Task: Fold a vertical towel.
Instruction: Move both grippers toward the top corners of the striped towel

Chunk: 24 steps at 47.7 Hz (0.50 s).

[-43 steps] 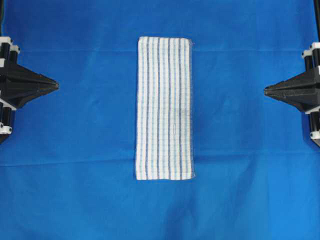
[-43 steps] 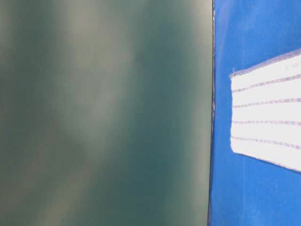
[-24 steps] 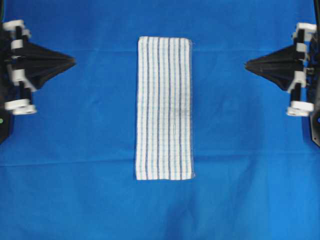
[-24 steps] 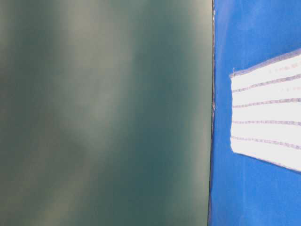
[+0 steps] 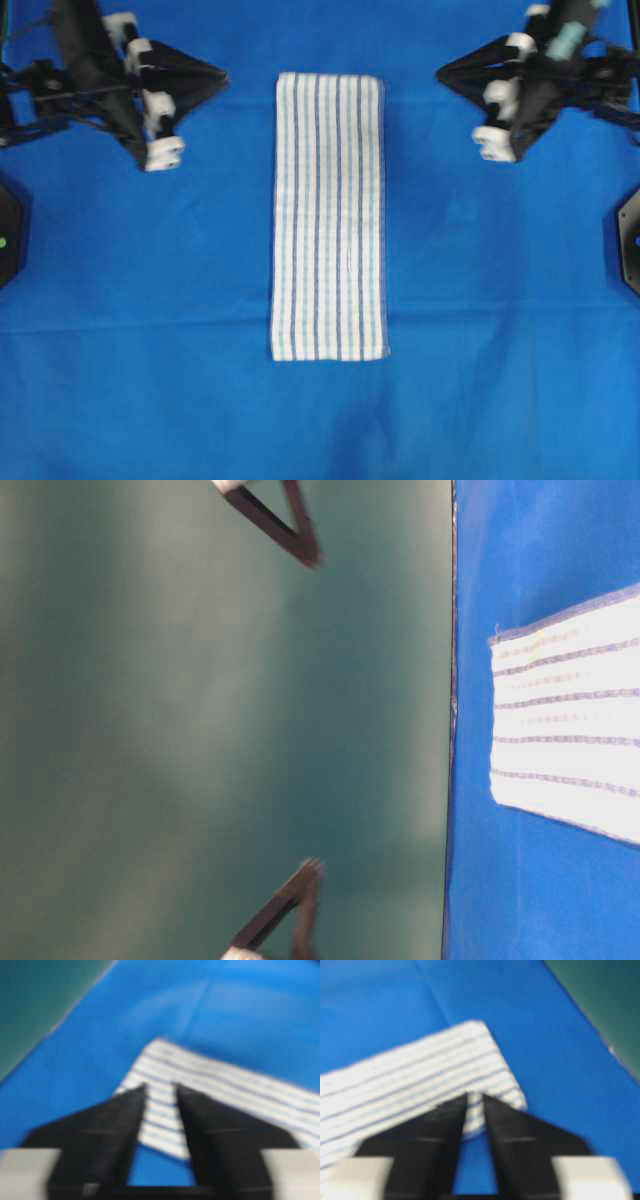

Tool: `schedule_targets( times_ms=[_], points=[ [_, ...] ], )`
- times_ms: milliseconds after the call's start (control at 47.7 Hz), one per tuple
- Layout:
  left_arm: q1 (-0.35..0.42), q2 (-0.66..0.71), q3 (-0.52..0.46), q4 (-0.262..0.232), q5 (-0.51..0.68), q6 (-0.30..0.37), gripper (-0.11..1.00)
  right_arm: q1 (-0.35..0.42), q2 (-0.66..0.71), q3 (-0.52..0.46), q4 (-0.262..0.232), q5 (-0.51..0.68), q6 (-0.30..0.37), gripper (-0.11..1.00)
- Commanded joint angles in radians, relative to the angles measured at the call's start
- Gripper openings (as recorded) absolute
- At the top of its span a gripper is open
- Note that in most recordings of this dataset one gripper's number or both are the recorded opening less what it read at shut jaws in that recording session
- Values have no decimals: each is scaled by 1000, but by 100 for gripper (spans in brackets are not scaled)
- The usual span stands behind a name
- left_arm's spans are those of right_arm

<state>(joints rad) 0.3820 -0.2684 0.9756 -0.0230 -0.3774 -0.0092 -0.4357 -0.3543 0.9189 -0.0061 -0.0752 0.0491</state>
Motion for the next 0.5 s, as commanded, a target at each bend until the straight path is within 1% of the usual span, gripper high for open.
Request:
schedule_targets(
  times_ms=[0, 42, 84, 105, 126, 189, 315, 483],
  points=[
    [26, 80, -58, -2, -17, -2, 38, -17, 83, -58, -8, -3, -2, 42],
    [37, 118, -75, -2, -18, -2, 50, -25, 127, -78, -12, -5, -3, 53],
    [46, 152, -91, -2, -23, 0, 62, -31, 181, -98, -21, -8, -3, 60],
    [49, 170, -95, -2, -26, -2, 69, -34, 202, -106, -25, -9, -3, 62],
    [55, 196, -107, -2, -31, -2, 74, -35, 224, -115, -29, -9, -3, 63],
    [61, 249, -124, -2, -46, 0, 84, -46, 282, -137, -37, -15, -3, 61],
    [72, 348, -156, -2, -86, 0, 82, -61, 397, -183, -41, -44, -3, 59],
    [89, 471, -209, -2, -114, 0, 81, -84, 499, -233, -49, -63, -3, 59]
  ],
)
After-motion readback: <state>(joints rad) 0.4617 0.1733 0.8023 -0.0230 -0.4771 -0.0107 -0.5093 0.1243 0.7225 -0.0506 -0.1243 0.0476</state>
